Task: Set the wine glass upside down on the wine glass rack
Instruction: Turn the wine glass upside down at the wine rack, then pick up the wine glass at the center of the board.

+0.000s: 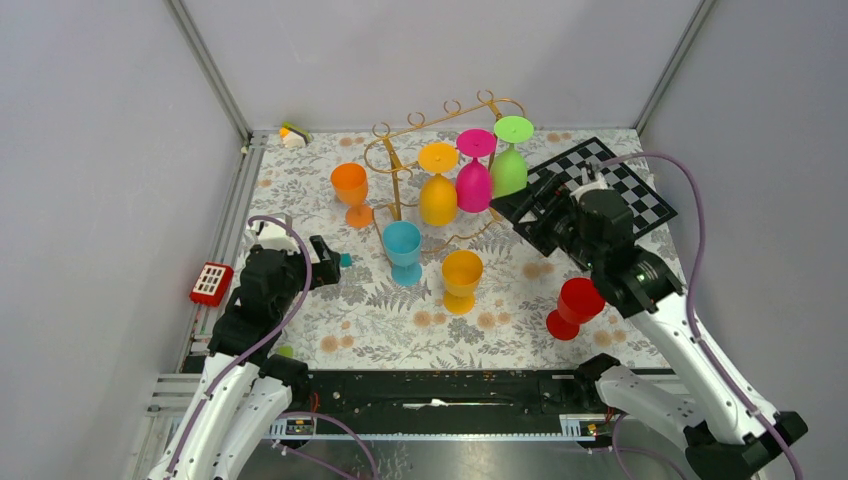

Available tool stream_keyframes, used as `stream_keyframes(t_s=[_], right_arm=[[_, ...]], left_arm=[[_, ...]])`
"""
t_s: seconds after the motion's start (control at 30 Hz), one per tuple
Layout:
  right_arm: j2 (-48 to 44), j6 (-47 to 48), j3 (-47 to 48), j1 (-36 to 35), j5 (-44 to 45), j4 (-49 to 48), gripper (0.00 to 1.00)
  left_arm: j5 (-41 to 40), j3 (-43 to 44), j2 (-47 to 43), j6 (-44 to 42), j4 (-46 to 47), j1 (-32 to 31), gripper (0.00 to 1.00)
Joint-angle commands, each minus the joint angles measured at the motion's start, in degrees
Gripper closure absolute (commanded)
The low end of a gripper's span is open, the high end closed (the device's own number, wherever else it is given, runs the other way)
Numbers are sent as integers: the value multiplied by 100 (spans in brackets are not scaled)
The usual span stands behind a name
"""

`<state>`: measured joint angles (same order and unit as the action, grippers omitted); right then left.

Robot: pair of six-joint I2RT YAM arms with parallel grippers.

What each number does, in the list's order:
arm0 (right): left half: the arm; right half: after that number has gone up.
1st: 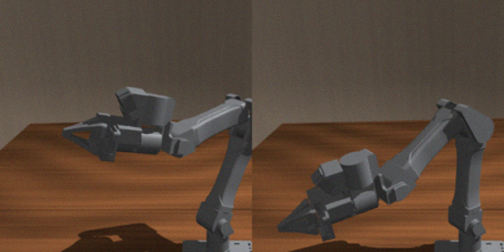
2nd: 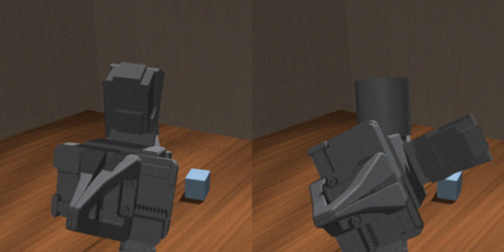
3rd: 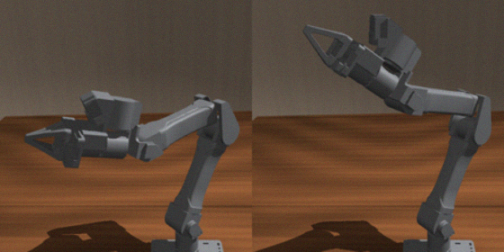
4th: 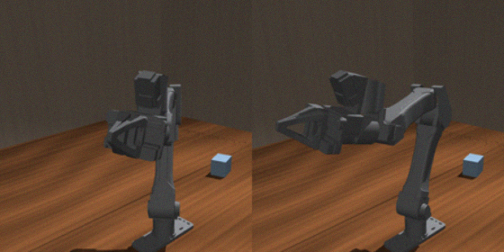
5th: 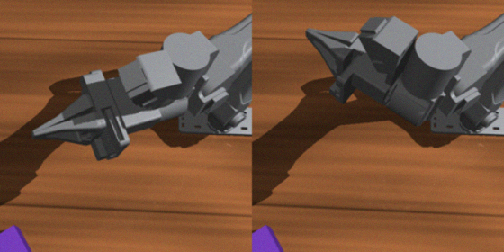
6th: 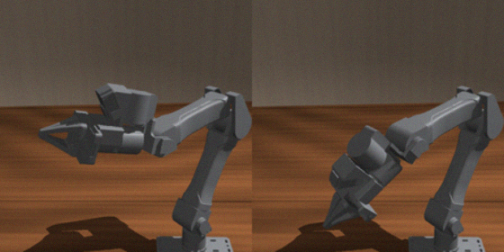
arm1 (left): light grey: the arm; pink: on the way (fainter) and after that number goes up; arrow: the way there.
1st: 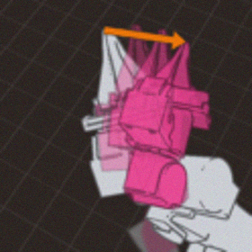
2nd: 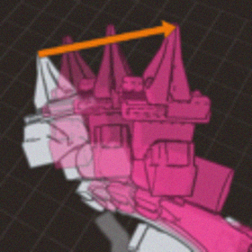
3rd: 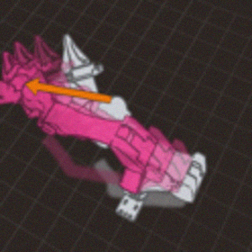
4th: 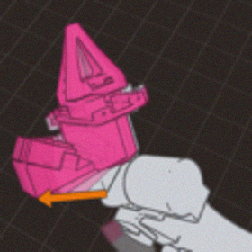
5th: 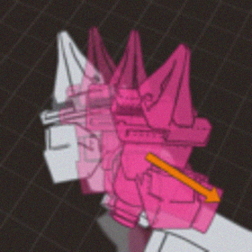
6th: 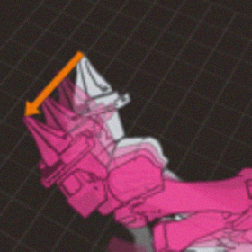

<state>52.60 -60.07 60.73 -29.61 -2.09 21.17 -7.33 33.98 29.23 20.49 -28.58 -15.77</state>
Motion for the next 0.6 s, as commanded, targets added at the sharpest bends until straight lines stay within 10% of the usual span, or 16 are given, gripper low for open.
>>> stream_keyframes(t_s=[0.0, 0.57], right_arm=[[-486, 1245, -241, 34, 910, 970, 1], [-1497, 3014, -844, 60, 1901, 2899, 0]], left_arm=[[116, -33, -32, -37, 362, 9, 1], [675, 160, 91, 72, 280, 12, 1]])
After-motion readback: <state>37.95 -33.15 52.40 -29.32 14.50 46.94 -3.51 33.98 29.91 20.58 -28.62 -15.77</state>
